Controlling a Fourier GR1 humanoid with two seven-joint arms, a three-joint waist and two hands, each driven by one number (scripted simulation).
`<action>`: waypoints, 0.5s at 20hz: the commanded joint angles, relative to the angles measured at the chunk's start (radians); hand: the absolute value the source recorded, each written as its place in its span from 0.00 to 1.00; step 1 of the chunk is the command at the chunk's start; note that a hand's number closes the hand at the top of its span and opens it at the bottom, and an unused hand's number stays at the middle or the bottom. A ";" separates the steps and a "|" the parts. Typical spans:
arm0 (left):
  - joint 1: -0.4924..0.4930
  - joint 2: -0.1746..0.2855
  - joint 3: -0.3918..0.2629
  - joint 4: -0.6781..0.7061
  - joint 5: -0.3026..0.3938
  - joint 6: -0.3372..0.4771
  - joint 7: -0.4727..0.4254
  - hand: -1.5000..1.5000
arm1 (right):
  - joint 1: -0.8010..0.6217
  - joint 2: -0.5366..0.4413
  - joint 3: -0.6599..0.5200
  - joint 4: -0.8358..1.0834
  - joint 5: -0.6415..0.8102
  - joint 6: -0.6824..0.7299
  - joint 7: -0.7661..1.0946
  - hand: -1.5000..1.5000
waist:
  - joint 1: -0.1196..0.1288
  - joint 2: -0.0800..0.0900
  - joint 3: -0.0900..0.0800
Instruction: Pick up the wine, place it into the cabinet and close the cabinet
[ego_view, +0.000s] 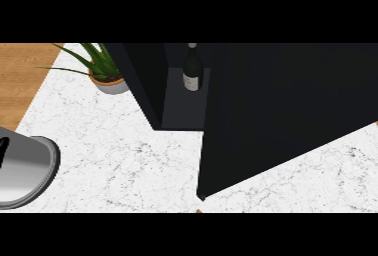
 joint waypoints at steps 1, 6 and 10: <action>-0.022 -0.013 -0.005 -0.028 0.012 0.019 0.041 0.00 | -0.189 0.162 0.057 0.147 -0.015 -0.088 0.033 1.00 | 0.007 0.004 0.001; -0.049 -0.025 -0.003 0.028 0.005 -0.013 0.042 0.00 | -0.344 0.161 -0.051 0.203 -0.146 -0.151 0.046 1.00 | 0.017 0.008 0.000; -0.051 -0.025 0.011 0.001 0.012 0.001 0.067 0.00 | -0.511 0.165 -0.128 0.375 -0.232 -0.204 -0.035 1.00 | 0.033 0.009 0.001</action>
